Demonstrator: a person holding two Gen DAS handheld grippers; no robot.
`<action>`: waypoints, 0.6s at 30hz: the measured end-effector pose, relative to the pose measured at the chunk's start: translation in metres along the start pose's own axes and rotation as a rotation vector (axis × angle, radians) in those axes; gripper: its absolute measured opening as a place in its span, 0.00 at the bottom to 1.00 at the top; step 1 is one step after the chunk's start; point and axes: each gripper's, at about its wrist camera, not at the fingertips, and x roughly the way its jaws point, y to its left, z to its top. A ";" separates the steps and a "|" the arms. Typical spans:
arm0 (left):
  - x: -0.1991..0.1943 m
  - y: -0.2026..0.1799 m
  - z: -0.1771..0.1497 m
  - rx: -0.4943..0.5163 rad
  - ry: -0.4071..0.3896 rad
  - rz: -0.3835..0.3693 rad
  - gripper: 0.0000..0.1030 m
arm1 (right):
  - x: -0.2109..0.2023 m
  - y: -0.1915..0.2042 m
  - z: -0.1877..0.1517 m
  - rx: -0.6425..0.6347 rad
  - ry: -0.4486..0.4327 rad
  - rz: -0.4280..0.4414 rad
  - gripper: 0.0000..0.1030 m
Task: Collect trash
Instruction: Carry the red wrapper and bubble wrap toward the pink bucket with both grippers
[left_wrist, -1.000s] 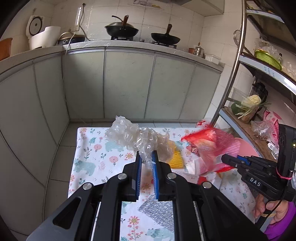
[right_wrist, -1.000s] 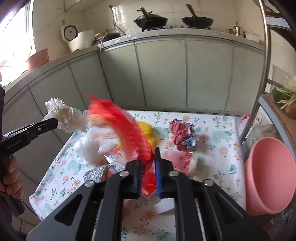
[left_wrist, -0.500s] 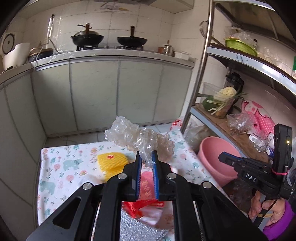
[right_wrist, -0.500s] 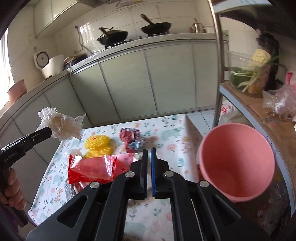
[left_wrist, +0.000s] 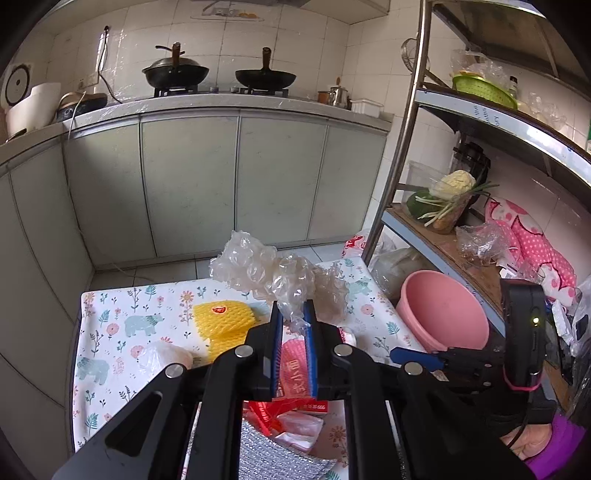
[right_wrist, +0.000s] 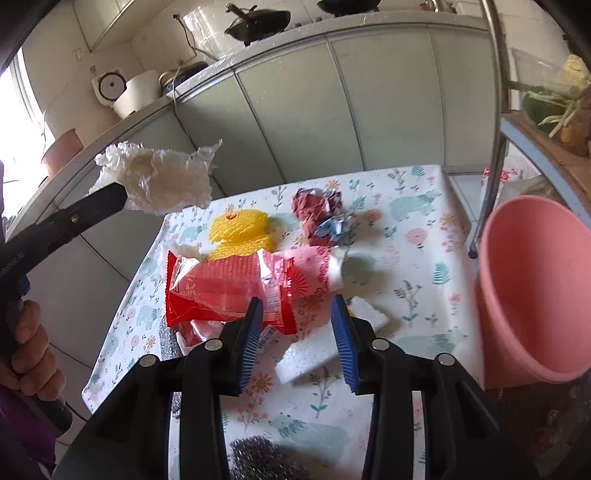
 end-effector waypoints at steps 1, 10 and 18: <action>0.001 0.003 -0.001 -0.005 0.003 0.003 0.10 | 0.007 0.002 0.001 -0.001 0.014 -0.001 0.38; 0.008 0.021 -0.006 -0.035 0.029 0.013 0.10 | 0.055 0.004 0.007 0.064 0.123 0.064 0.26; 0.003 0.032 -0.006 -0.049 0.020 0.030 0.10 | 0.038 0.018 0.007 0.007 0.087 0.115 0.06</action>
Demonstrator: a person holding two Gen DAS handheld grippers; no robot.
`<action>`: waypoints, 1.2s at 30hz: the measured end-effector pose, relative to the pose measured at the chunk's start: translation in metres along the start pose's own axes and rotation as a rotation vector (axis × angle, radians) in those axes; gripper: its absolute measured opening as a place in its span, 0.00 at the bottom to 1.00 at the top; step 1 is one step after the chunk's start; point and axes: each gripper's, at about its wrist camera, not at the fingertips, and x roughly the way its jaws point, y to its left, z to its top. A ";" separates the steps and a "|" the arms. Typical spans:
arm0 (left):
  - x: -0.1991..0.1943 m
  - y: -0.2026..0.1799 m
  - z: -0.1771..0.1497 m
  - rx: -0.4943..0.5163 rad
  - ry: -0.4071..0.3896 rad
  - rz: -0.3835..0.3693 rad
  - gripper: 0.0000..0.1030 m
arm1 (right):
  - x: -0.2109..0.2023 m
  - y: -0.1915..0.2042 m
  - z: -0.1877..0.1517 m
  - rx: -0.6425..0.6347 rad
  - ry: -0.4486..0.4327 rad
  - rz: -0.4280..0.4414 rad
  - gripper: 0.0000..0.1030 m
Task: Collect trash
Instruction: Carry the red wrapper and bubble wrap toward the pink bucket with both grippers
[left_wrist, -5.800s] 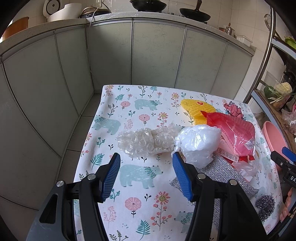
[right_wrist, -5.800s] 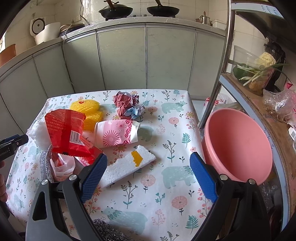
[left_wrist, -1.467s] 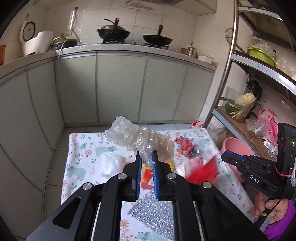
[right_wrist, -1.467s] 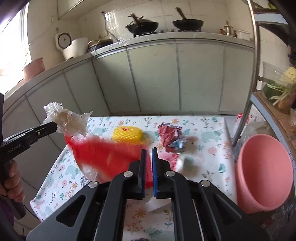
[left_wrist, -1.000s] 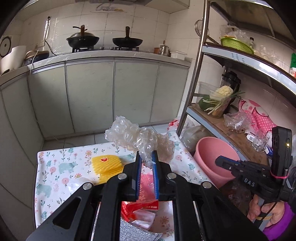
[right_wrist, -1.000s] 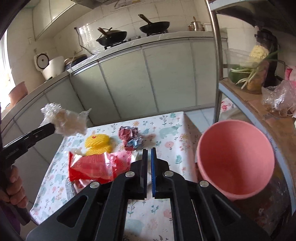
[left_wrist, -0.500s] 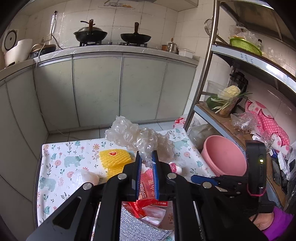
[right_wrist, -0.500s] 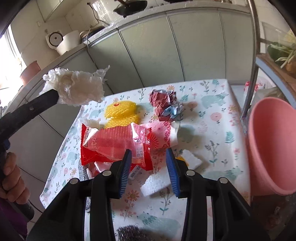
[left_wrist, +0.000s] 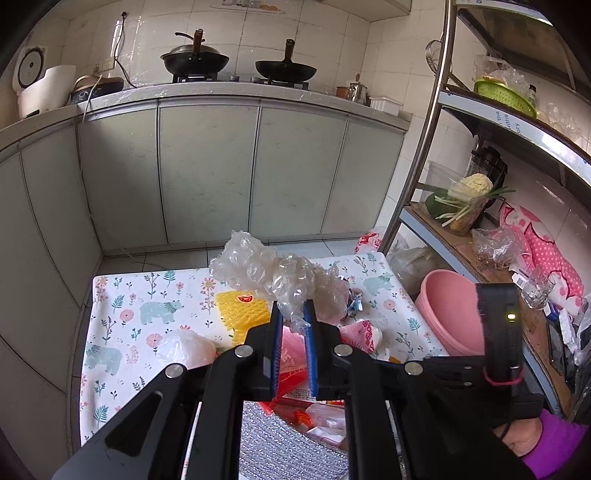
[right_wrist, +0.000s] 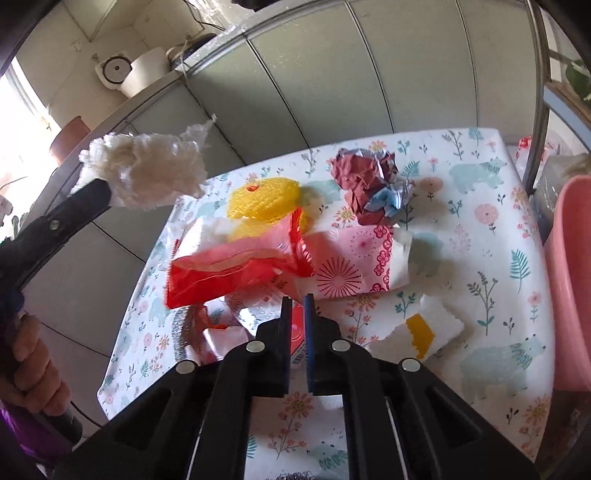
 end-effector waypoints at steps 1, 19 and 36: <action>-0.001 0.002 0.001 -0.003 -0.003 0.004 0.10 | -0.006 0.005 0.002 -0.024 -0.021 -0.008 0.07; -0.006 0.042 -0.003 -0.051 0.014 0.048 0.10 | 0.046 0.056 0.057 -0.630 0.220 0.018 0.53; -0.001 0.045 -0.002 -0.065 0.009 0.046 0.10 | 0.035 0.047 0.040 -0.518 0.160 0.079 0.07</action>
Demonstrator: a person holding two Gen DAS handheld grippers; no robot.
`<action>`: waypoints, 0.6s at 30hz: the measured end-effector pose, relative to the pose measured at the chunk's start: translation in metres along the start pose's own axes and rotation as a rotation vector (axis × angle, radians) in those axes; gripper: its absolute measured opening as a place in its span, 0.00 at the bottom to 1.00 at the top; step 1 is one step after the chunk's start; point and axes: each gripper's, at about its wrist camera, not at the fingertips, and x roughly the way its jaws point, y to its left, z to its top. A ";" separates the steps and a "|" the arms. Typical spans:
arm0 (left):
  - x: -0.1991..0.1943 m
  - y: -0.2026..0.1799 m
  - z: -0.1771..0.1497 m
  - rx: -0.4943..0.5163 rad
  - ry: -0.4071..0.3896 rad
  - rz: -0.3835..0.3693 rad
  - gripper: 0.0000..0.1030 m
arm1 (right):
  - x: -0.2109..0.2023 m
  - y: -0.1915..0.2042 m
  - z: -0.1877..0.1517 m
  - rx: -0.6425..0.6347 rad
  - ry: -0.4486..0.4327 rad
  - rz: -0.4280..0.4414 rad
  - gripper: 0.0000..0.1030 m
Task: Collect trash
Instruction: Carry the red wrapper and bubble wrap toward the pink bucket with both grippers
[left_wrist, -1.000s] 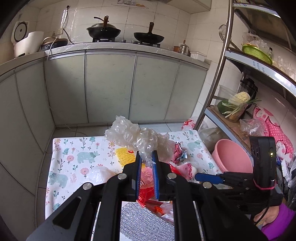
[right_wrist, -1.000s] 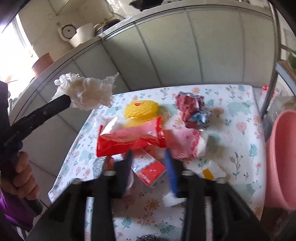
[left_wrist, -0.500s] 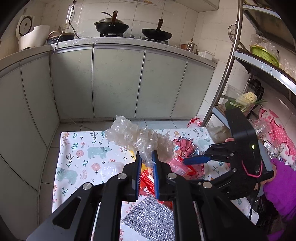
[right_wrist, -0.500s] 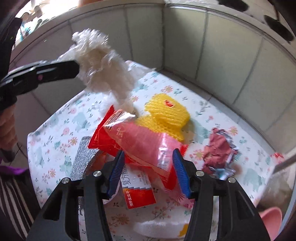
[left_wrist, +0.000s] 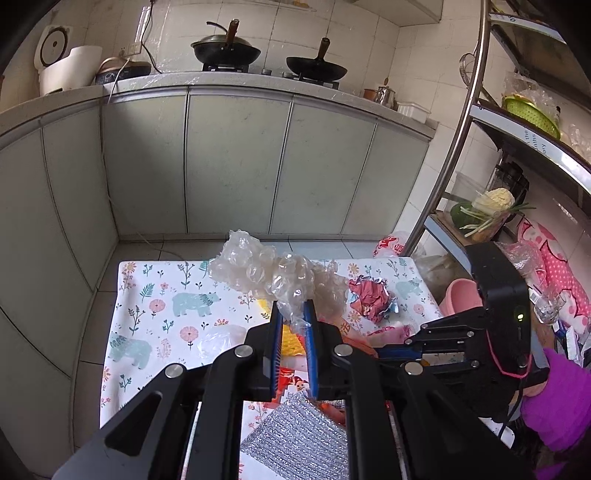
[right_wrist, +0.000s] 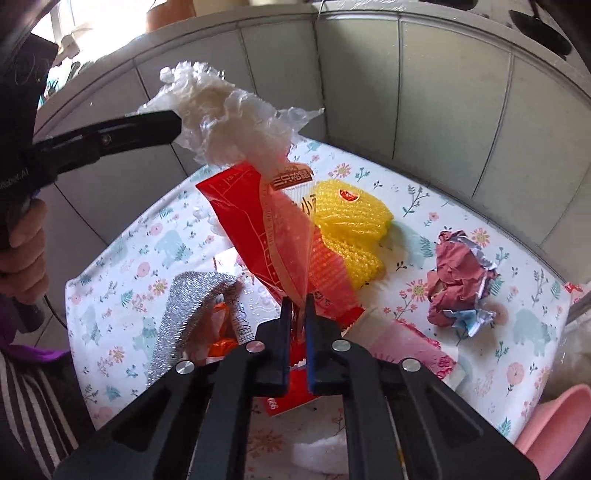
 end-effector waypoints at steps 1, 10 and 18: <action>-0.003 -0.003 0.001 0.004 -0.009 -0.001 0.10 | -0.007 0.000 -0.001 0.017 -0.017 0.001 0.07; -0.017 -0.048 0.013 0.057 -0.068 -0.053 0.10 | -0.064 -0.013 -0.035 0.203 -0.130 -0.090 0.06; -0.007 -0.121 0.017 0.149 -0.074 -0.149 0.10 | -0.123 -0.050 -0.089 0.412 -0.214 -0.216 0.07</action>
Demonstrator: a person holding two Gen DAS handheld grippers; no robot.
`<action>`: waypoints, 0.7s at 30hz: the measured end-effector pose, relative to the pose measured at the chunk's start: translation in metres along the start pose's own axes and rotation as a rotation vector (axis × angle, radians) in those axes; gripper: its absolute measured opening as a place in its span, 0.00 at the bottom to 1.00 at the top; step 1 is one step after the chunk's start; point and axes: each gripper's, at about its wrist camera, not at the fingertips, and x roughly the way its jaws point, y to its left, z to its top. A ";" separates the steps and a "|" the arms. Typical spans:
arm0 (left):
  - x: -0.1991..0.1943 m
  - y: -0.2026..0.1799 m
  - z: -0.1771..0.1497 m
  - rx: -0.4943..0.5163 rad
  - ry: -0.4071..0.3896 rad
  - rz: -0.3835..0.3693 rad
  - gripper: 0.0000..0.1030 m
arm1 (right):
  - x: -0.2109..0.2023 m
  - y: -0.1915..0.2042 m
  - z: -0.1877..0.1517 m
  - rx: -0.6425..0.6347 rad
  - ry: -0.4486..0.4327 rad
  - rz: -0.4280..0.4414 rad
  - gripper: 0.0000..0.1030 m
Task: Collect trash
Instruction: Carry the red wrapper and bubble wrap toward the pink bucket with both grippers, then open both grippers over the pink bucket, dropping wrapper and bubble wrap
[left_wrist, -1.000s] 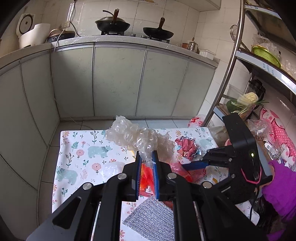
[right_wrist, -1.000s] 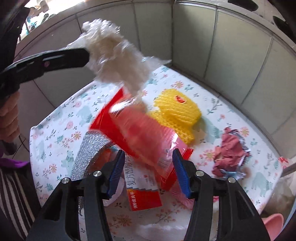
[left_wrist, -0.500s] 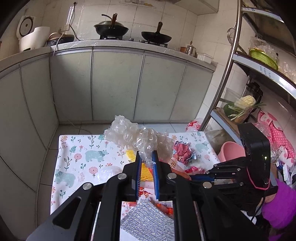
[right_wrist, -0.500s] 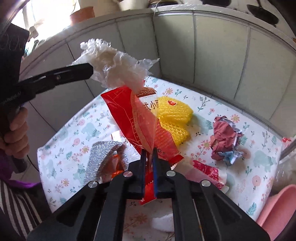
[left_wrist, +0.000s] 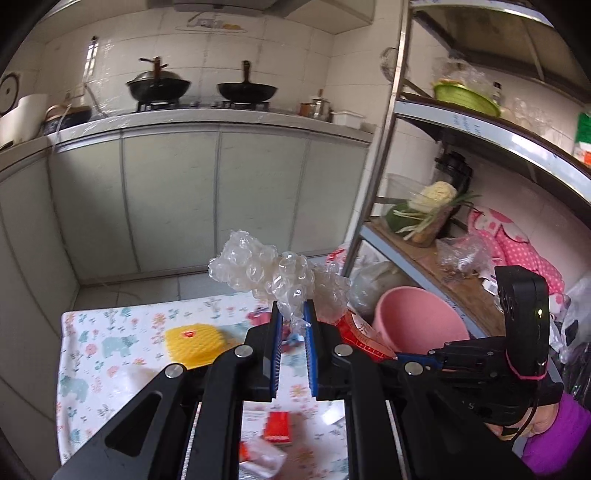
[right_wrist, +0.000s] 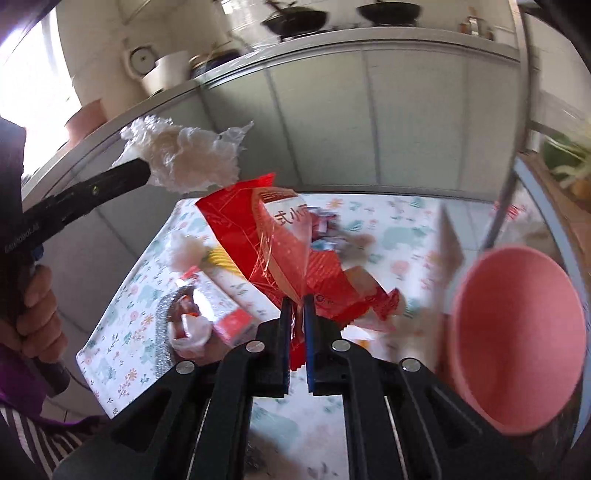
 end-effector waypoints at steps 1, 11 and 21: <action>0.004 -0.010 0.001 0.013 -0.001 -0.016 0.10 | -0.006 -0.007 -0.002 0.022 -0.010 -0.009 0.07; 0.042 -0.079 0.008 0.076 0.015 -0.102 0.10 | -0.033 -0.073 -0.025 0.281 -0.079 0.070 0.07; 0.071 -0.102 0.014 0.100 0.046 -0.132 0.10 | -0.042 -0.112 -0.039 0.424 -0.132 0.076 0.06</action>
